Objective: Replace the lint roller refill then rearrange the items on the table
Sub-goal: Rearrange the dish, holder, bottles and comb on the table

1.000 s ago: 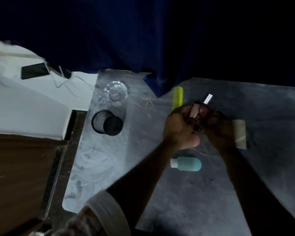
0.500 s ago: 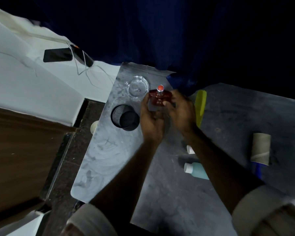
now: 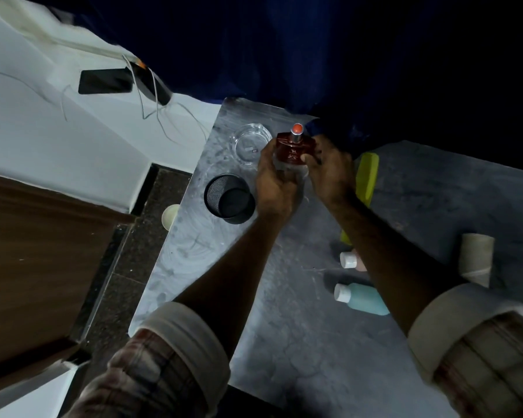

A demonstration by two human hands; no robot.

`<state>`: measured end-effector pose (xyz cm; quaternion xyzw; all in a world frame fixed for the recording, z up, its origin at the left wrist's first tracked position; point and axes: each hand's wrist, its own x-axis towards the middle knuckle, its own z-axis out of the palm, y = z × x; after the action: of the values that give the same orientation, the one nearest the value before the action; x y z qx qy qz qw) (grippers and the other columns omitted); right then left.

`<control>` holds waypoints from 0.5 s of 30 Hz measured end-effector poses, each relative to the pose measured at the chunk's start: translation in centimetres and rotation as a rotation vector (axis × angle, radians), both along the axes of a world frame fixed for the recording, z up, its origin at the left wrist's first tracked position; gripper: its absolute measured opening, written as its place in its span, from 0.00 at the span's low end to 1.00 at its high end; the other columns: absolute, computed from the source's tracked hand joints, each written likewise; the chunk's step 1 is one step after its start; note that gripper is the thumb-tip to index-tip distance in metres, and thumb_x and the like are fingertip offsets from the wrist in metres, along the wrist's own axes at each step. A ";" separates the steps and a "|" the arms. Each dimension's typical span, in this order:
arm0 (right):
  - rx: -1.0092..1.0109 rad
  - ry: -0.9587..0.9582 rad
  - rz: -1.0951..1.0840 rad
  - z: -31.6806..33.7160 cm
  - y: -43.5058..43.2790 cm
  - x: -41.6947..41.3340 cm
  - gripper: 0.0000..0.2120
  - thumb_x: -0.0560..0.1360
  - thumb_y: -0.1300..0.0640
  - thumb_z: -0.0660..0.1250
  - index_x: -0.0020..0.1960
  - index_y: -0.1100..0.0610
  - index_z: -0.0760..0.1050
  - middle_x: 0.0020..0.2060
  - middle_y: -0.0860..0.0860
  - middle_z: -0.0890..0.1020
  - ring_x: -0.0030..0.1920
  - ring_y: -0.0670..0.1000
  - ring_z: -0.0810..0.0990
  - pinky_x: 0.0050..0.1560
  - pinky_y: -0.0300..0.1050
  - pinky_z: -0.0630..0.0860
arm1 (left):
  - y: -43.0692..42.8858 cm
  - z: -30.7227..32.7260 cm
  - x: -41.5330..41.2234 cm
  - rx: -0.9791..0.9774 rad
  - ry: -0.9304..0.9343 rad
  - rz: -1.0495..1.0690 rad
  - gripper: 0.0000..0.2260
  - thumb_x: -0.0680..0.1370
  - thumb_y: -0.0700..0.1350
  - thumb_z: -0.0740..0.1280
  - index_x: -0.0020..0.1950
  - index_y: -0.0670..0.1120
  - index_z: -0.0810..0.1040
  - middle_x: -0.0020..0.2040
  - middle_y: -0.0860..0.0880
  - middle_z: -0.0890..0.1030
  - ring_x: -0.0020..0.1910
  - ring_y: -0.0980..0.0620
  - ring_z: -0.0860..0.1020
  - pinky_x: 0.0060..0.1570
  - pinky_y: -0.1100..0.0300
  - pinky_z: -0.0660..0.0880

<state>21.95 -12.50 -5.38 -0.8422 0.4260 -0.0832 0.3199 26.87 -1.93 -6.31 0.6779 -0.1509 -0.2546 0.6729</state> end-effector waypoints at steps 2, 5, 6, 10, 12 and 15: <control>0.004 0.003 -0.014 -0.1 -0.2 0.1 0.22 0.81 0.53 0.65 0.74 0.54 0.71 0.66 0.55 0.82 0.68 0.57 0.79 0.69 0.52 0.76 | 0.3 0.0 0.4 0.015 0.016 -0.054 0.28 0.80 0.18 0.61 0.80 0.28 0.62 0.65 0.38 0.79 0.61 0.62 0.83 0.64 0.63 0.82; 0.011 -0.009 -0.032 -0.4 -0.3 0.1 0.22 0.81 0.52 0.66 0.74 0.54 0.71 0.67 0.55 0.81 0.68 0.57 0.79 0.68 0.56 0.77 | 0.3 0.5 0.8 0.165 -0.019 -0.115 0.31 0.80 0.25 0.65 0.83 0.35 0.64 0.71 0.39 0.80 0.67 0.50 0.82 0.70 0.50 0.80; 0.004 -0.011 -0.036 -0.5 -0.4 0.0 0.22 0.81 0.52 0.66 0.74 0.55 0.71 0.66 0.56 0.81 0.67 0.57 0.80 0.68 0.57 0.77 | 0.2 0.8 0.8 0.213 -0.074 -0.105 0.31 0.80 0.32 0.68 0.83 0.35 0.64 0.70 0.40 0.79 0.65 0.49 0.82 0.68 0.51 0.80; 0.001 0.000 -0.032 -0.6 -0.5 -0.2 0.23 0.81 0.51 0.67 0.74 0.55 0.71 0.66 0.56 0.82 0.67 0.58 0.80 0.67 0.57 0.77 | 0.4 0.7 0.4 0.203 -0.048 -0.114 0.44 0.72 0.54 0.72 0.82 0.35 0.64 0.74 0.33 0.77 0.72 0.33 0.79 0.73 0.43 0.78; 0.018 0.032 -0.015 -0.5 -0.5 -0.1 0.24 0.81 0.52 0.66 0.75 0.56 0.70 0.67 0.56 0.81 0.68 0.58 0.79 0.69 0.57 0.76 | 0.4 0.5 0.7 0.262 -0.067 -0.148 0.40 0.75 0.45 0.73 0.84 0.36 0.63 0.77 0.34 0.76 0.75 0.33 0.77 0.77 0.39 0.76; 0.008 0.082 0.042 0.4 0.0 -1.1 0.23 0.81 0.55 0.65 0.75 0.57 0.69 0.65 0.58 0.82 0.67 0.60 0.80 0.68 0.58 0.75 | 0.4 0.0 0.3 0.335 -0.163 -0.166 0.37 0.79 0.27 0.68 0.87 0.37 0.58 0.83 0.33 0.69 0.82 0.33 0.70 0.82 0.37 0.69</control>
<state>20.85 -12.54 -5.01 -0.8523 0.4215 -0.0401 0.3072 27.17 -1.50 -6.28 0.7840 -0.2157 -0.2752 0.5129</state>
